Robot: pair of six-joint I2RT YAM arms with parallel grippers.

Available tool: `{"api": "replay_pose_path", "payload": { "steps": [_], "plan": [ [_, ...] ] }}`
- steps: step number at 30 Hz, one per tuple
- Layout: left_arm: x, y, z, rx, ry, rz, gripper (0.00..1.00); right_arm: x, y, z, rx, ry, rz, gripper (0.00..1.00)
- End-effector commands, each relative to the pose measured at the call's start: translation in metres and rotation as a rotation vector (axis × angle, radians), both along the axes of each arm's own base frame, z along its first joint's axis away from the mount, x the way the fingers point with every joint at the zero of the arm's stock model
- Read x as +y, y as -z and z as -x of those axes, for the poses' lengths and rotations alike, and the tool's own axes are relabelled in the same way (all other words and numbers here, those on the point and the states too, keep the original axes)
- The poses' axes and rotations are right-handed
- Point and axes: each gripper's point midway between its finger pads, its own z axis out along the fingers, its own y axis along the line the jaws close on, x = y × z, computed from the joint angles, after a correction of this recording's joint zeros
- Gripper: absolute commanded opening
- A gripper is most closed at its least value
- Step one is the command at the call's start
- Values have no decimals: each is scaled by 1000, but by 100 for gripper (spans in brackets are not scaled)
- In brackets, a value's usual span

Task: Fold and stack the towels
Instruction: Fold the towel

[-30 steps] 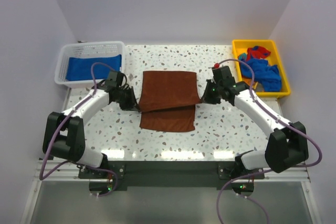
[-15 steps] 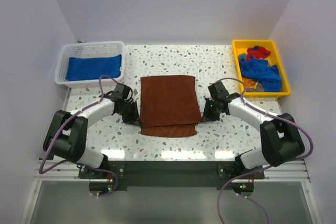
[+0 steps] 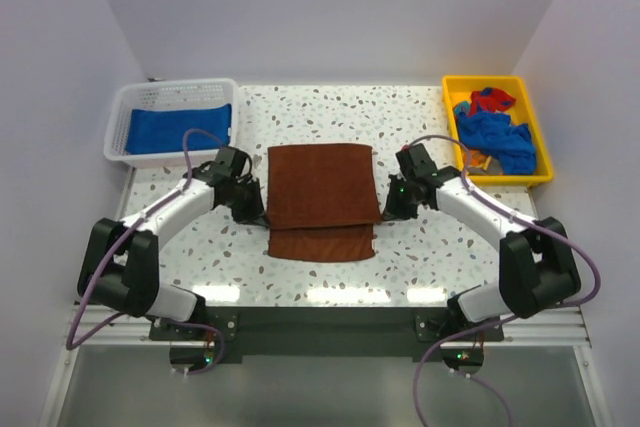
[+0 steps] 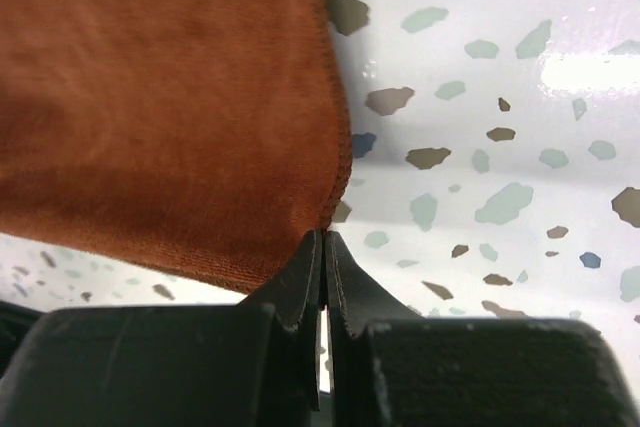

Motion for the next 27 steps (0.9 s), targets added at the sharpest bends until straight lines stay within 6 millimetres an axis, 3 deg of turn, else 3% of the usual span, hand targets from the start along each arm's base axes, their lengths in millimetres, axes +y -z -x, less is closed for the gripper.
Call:
{"api": "replay_pose_path", "payload": {
  "steps": [1,4,7,13,19,27],
  "plan": [
    [3,-45,-15,-104,-20,-14,6,0,-42,-5,-81,-17,-19,0],
    [5,-58,-9,-106,-20,-14,6,1,-51,6,-77,-26,-38,0],
    [1,-55,2,-86,-18,20,6,0,-48,18,-57,-36,-50,0],
    [-6,-16,37,16,-15,58,7,2,-17,40,23,-20,-68,0],
    [-14,16,58,78,22,27,7,2,11,49,68,-17,-37,0],
    [-13,34,67,101,20,-29,7,-2,37,57,118,-15,-5,0]
  ]
}}
